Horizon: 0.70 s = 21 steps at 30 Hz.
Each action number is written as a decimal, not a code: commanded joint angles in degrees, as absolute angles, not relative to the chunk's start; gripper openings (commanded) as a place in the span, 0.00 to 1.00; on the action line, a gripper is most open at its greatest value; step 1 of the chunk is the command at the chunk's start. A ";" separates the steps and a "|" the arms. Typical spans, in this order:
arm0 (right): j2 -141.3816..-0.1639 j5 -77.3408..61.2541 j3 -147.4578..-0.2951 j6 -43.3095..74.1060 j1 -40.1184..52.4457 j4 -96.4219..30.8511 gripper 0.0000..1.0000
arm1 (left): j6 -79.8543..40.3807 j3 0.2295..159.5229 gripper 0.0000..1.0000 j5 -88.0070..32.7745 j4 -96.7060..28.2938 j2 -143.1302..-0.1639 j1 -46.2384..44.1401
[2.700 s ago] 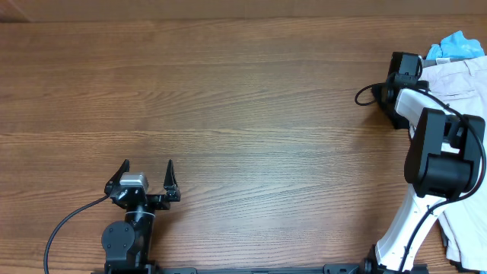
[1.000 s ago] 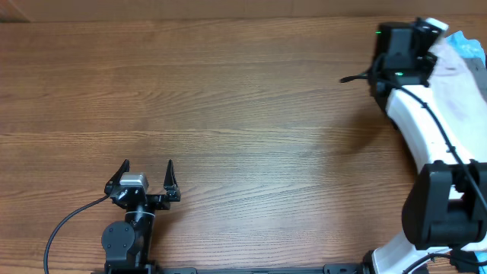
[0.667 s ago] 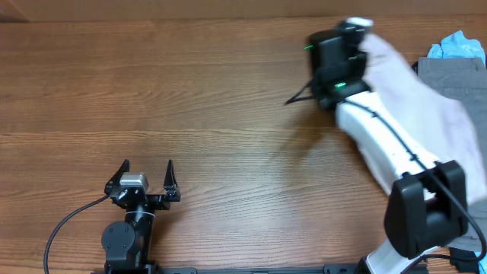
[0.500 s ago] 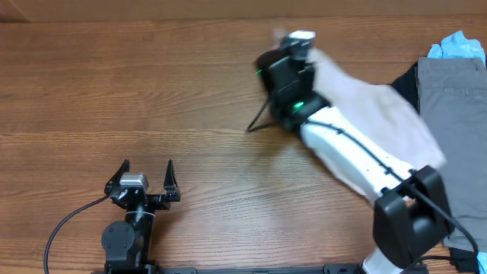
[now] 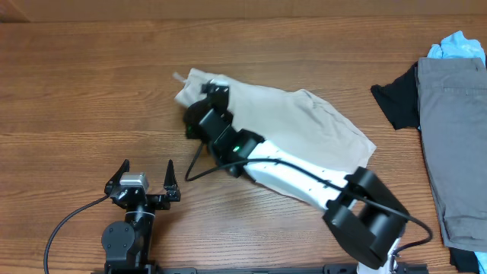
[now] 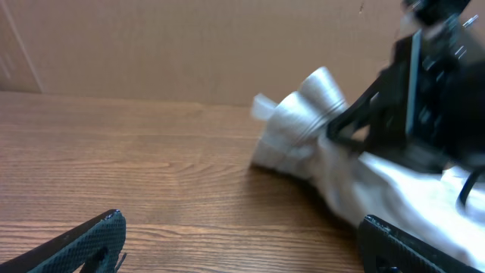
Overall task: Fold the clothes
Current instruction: 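Lift and drag the beige pants left onto the table center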
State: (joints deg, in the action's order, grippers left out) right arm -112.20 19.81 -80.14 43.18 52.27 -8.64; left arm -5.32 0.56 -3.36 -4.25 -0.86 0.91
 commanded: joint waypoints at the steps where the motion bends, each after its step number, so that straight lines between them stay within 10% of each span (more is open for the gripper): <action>1: -111.72 13.61 -80.75 46.94 53.39 -6.00 0.04 | -3.81 0.27 1.00 -2.76 -4.21 -0.36 1.48; 6: -111.72 3.11 -80.75 46.96 53.67 -3.09 0.04 | -3.81 0.27 1.00 -2.76 -4.21 -0.36 1.48; 7: -111.72 2.42 -80.77 46.89 53.67 -2.79 0.13 | -3.81 0.27 1.00 -2.76 -4.21 -0.36 1.48; 9: -111.66 3.29 -80.86 45.25 53.54 -2.68 0.59 | -3.81 0.27 1.00 -2.76 -4.21 -0.36 1.48; 21: -101.23 7.25 -89.84 42.59 38.13 -28.95 0.73 | -3.81 0.27 1.00 -2.76 -4.21 -0.36 1.48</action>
State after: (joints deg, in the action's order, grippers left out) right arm -109.36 6.35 -86.06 43.24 42.65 -25.45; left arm -5.32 0.56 -3.36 -4.25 -0.86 0.91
